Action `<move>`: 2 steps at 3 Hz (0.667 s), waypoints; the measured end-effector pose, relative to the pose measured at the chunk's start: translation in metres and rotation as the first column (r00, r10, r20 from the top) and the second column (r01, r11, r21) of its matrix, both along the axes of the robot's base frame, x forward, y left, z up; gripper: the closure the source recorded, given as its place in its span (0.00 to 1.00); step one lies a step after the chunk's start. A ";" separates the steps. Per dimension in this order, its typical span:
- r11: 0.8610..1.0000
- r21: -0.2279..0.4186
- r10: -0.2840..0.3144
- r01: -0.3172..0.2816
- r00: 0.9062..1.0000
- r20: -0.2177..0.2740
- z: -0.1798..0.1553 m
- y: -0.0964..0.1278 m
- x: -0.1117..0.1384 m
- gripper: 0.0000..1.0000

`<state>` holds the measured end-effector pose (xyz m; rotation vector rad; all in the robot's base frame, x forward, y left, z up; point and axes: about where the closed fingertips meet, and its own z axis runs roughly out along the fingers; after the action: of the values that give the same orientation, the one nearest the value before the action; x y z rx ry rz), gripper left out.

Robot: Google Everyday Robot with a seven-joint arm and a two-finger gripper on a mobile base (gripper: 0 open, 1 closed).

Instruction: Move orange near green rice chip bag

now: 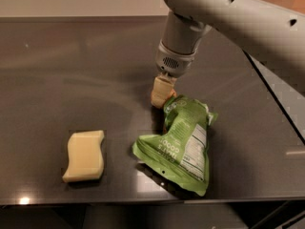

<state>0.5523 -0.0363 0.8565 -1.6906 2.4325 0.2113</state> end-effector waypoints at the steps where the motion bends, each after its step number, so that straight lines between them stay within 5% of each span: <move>1: 1.000 0.009 -0.001 0.001 1.000 -0.007 -0.003 -0.001 0.000 0.13; 2: 1.000 0.013 -0.008 0.008 1.000 -0.011 -0.005 -0.002 0.000 0.00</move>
Offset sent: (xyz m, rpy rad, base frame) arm -0.0006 -0.0062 -0.0069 0.0163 0.0210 -0.0201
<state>0.5521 -0.0385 0.8518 -1.6780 2.4399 0.2351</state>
